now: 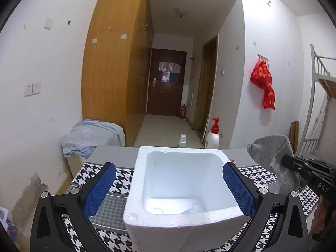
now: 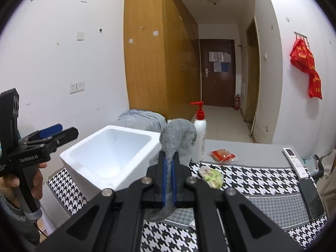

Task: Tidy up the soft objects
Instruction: 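Move the right tool over the foam box and open it to drop the sock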

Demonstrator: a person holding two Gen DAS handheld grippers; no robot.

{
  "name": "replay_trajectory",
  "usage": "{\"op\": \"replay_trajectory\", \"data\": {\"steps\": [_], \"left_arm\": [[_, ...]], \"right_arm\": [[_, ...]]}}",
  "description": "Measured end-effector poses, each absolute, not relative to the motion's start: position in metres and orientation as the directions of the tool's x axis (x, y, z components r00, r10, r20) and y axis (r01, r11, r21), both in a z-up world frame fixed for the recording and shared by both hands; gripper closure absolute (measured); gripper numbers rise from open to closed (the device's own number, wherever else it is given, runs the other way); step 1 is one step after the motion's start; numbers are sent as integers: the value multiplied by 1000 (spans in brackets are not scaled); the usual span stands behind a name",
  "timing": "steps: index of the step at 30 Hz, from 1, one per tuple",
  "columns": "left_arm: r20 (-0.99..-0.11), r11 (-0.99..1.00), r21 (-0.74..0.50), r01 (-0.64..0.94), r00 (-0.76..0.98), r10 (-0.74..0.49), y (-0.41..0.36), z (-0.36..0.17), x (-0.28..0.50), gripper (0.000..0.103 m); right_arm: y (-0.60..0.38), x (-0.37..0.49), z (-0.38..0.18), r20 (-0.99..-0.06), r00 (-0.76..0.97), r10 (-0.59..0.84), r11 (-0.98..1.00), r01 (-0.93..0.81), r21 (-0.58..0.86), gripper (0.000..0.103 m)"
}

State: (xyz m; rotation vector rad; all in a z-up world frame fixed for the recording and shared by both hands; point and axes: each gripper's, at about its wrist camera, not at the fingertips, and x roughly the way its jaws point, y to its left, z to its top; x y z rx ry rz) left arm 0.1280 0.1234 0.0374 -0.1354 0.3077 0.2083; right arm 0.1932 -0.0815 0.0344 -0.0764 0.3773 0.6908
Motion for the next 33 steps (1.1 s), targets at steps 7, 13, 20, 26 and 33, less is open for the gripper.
{"op": "replay_trajectory", "data": {"steps": [7,13,20,26,33], "left_arm": [[-303,960,-107,-259,928,217,133,38,117,1],[-299,954,-103,-280,924,239,137,38,108,1],[-295,941,-101,-322,913,281,146,36,95,1],[-293,934,-107,-340,909,297,151,33,85,1],[-299,926,-123,-356,903,308,157,27,78,1]], "right_arm": [[-71,186,41,-348,698,626,756,-653,48,97],[-58,182,44,-341,683,646,736,-676,40,96],[-40,181,46,-343,659,669,711,-702,40,96],[-29,181,47,-346,648,678,698,-715,30,96],[-12,182,45,-359,634,685,684,-729,17,96]]}}
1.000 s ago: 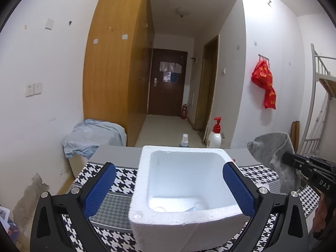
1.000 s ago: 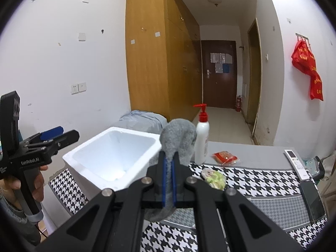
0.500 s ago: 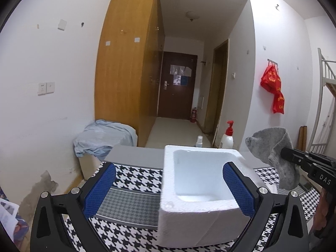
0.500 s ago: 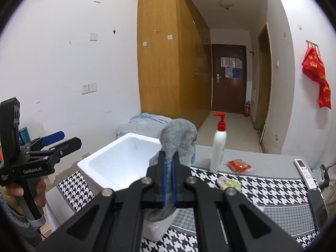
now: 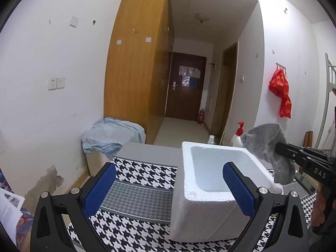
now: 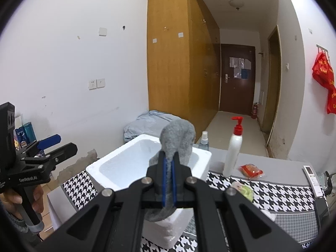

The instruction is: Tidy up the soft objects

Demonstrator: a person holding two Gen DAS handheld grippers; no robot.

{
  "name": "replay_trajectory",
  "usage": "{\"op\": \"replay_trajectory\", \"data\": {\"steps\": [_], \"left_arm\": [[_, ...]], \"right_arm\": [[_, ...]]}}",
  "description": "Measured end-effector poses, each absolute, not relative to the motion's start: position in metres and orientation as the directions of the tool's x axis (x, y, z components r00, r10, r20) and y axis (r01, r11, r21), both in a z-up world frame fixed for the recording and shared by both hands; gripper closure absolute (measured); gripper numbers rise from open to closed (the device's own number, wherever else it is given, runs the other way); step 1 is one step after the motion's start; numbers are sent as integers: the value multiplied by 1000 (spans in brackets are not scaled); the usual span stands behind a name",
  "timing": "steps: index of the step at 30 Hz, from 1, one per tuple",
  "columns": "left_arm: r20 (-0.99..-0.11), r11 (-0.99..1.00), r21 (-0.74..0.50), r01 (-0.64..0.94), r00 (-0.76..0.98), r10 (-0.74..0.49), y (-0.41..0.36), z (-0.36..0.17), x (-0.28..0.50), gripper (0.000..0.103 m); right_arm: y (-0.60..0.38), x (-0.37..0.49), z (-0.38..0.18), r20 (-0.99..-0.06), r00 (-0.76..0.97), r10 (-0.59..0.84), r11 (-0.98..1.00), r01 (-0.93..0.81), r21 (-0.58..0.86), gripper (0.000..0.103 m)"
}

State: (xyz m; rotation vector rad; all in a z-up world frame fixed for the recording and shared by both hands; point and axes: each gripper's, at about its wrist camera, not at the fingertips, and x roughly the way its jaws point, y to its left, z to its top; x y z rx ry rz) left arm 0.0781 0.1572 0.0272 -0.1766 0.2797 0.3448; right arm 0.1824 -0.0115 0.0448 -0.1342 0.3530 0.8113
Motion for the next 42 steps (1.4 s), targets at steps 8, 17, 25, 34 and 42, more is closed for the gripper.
{"op": "replay_trajectory", "data": {"steps": [8,17,25,34,42], "left_arm": [[-299,924,-120,-364,901,316,161,23,74,1],[-298,922,-121,-367,900,319,165,20,72,1],[-296,924,-129,-361,903,312,168,18,68,1],[-286,921,-135,-365,905,316,171,19,63,1],[-275,921,-128,-368,905,323,168,21,60,1]], "right_arm": [[8,188,38,-390,609,691,668,-744,20,96],[24,201,30,-424,596,681,673,-738,44,96],[34,203,27,-445,579,683,665,-745,50,96],[34,204,26,-440,572,692,665,-742,82,30],[35,197,26,-438,590,678,671,-741,41,0]]}}
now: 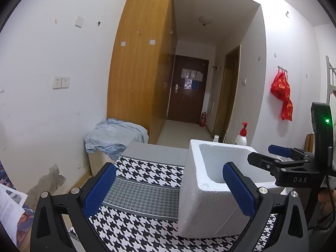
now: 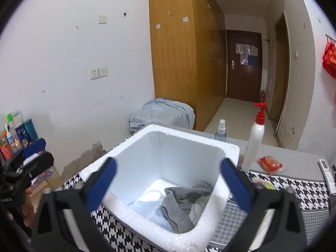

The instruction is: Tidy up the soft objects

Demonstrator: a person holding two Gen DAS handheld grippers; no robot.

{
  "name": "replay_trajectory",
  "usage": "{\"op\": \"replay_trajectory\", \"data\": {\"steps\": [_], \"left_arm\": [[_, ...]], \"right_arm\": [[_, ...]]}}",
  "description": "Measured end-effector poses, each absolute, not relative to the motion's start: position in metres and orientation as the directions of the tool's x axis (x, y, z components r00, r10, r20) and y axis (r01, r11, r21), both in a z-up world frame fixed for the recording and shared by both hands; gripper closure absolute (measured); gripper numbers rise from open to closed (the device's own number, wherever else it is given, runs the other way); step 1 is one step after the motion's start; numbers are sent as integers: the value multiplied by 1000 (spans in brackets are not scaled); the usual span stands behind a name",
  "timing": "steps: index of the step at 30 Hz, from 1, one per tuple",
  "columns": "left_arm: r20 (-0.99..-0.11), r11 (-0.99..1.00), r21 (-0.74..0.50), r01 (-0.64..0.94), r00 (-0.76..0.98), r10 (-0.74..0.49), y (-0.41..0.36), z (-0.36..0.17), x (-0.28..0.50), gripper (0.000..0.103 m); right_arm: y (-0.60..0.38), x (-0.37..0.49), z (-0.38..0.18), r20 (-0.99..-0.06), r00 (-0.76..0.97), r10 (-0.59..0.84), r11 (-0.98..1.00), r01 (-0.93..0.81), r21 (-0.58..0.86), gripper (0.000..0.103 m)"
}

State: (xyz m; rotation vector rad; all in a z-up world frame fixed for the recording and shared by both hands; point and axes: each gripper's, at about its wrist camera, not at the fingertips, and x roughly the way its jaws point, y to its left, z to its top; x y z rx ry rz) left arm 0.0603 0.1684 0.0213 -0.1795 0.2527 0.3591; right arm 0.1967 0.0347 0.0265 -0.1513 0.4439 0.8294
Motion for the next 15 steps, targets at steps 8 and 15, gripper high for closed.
{"op": "replay_trajectory", "data": {"steps": [8,15], "left_arm": [[-272,922,-126,-366,907,323,165,24,58,1],[-262,930,-116,-349,914,311,153,30,57,1]], "right_arm": [[24,194,31,-423,595,684,671,-740,45,0],[7,188,37,-398,604,690,677,-733,61,0]]}}
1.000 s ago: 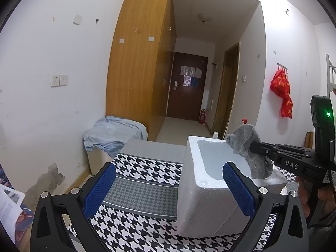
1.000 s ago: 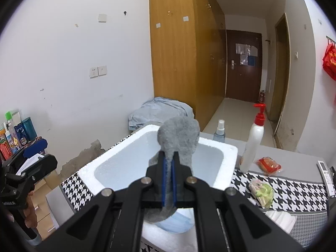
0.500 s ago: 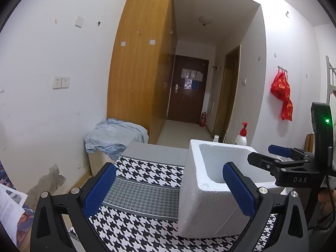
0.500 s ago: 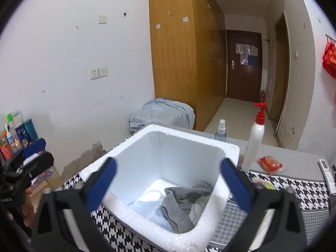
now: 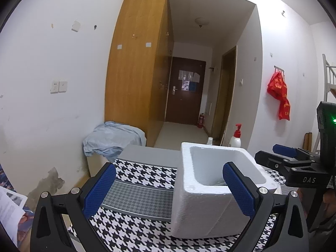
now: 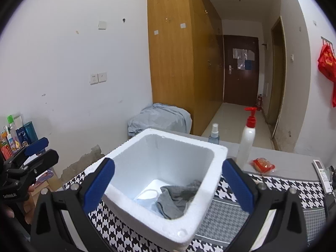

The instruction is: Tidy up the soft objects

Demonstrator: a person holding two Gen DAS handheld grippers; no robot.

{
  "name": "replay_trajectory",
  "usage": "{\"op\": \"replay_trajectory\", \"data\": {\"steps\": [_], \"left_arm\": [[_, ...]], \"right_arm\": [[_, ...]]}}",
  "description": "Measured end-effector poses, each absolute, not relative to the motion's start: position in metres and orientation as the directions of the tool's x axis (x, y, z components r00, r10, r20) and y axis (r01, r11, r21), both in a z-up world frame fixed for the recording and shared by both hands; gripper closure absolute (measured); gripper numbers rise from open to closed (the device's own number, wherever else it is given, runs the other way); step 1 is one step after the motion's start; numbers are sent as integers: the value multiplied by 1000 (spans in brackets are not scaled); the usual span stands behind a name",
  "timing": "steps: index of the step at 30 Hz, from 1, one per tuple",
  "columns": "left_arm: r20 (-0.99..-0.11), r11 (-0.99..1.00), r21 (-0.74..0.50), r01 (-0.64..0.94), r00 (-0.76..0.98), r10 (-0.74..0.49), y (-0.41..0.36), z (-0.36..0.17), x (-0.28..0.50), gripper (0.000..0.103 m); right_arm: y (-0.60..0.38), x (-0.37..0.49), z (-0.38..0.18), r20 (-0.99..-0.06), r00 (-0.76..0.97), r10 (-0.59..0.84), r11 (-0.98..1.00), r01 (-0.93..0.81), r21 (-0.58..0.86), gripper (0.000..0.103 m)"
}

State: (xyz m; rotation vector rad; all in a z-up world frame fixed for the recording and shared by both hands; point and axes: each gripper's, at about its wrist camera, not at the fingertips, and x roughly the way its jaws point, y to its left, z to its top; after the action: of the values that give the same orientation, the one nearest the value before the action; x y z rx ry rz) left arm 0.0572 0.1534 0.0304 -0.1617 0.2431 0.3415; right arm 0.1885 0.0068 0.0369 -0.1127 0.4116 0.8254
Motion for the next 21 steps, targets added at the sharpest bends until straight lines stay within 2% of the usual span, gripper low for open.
{"op": "replay_trajectory", "data": {"steps": [8,21], "left_arm": [[-267,938,-111,-328,919,290,133,40,58,1],[-222,956,-83,-281,941,257,91,46,51,1]], "right_arm": [[-19,181,44,-373,612,697,683,-726,85,0],[-70,157,46,-306,668,679,718,-691,87,0]]}}
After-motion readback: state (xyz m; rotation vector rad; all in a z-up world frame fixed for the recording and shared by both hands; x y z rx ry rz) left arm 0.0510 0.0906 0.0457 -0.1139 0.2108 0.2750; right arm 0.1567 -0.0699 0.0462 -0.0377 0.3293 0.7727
